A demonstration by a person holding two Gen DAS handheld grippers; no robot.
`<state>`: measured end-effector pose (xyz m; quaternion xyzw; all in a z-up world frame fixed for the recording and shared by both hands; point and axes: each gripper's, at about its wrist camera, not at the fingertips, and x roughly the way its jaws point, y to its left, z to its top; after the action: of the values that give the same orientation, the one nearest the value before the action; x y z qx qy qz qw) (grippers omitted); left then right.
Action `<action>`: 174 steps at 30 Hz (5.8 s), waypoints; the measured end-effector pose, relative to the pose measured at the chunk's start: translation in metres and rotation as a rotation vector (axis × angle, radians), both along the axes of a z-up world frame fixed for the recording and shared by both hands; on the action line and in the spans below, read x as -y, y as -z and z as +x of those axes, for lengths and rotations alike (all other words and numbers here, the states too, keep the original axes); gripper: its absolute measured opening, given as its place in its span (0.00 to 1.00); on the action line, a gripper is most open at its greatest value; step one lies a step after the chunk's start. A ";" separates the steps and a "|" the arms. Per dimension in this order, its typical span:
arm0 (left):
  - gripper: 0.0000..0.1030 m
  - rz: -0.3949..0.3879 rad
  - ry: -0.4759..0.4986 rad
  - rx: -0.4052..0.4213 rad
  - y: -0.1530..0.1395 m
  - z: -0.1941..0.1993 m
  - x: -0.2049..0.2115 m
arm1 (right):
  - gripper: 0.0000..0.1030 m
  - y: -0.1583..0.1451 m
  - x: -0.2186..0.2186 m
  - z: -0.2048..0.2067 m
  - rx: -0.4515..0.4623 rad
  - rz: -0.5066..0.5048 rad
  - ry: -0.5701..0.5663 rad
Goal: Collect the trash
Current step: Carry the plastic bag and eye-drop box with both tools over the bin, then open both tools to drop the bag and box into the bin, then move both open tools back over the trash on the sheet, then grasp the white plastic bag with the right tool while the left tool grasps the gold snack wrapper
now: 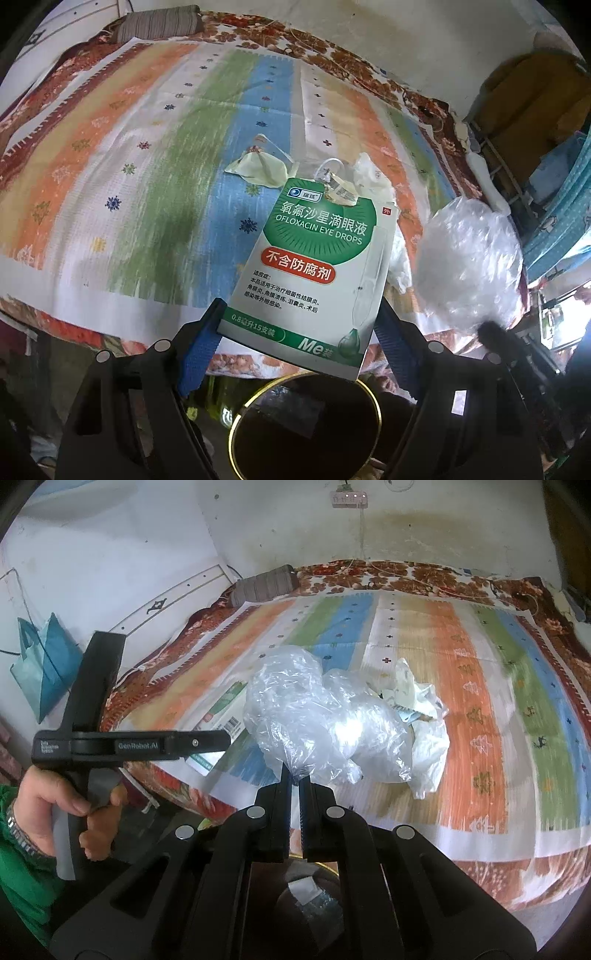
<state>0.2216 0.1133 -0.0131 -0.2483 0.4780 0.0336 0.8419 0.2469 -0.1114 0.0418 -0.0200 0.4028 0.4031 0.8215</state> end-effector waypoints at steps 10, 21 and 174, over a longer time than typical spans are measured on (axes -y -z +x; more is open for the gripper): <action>0.76 -0.059 -0.017 0.067 -0.010 -0.039 0.015 | 0.03 0.001 0.026 -0.031 -0.017 0.043 0.021; 0.76 -0.141 0.001 0.140 -0.010 -0.078 0.040 | 0.03 0.018 0.046 -0.063 -0.080 0.049 0.025; 0.79 -0.514 -0.263 0.126 0.103 0.136 -0.008 | 0.36 0.119 -0.043 0.218 -0.009 -0.246 0.215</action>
<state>0.3579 0.1213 -0.1164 -0.5147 0.3813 0.0049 0.7679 0.4650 -0.0683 -0.0771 -0.0755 0.4527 0.2607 0.8494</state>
